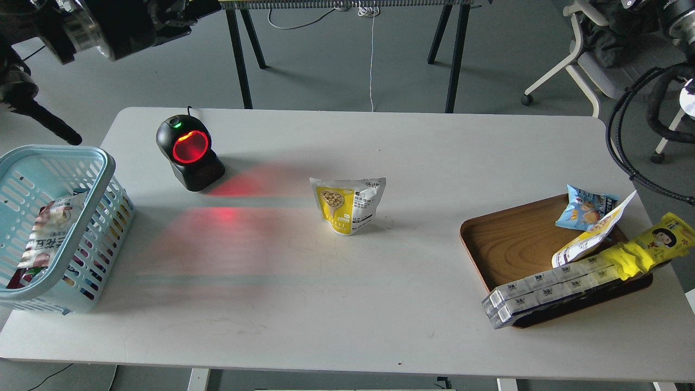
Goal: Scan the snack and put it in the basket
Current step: 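Withdraw the right arm and raise the left arm, then reach the left gripper to the yellow packet and grasp it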
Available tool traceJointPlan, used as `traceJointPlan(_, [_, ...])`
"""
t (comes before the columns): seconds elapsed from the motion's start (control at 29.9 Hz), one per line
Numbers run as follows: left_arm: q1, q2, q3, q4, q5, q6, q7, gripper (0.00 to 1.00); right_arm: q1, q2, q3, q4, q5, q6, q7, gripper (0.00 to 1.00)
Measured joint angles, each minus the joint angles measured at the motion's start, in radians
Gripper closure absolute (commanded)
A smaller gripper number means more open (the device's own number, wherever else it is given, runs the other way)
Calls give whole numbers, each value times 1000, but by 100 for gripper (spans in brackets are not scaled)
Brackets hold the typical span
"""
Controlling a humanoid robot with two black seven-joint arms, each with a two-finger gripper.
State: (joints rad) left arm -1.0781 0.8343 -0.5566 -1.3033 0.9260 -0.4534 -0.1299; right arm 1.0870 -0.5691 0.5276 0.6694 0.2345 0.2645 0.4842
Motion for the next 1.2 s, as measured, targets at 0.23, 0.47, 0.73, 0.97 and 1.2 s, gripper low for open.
traceJointPlan(0.23, [-1, 12, -1, -145, 318, -23, -57, 1, -55, 45, 83, -16, 75, -2, -12, 3])
traceJointPlan(0.47, [11, -32, -1, -208, 532, -19, -63, 1, -89, 61, 138, -67, 106, 7, -18, 3])
traceJointPlan(0.73, [67, -69, 67, -322, 899, -17, -67, 4, -134, 59, 145, -70, 97, 54, -67, 3])
traceJointPlan(0.97, [72, -174, 141, -325, 1242, -17, -70, 5, -169, 67, 145, -72, 97, 70, -75, 3])
traceJointPlan(1.2, [64, -294, 222, -291, 1256, -16, -68, 6, -175, 123, 149, -97, 97, 71, -163, 1])
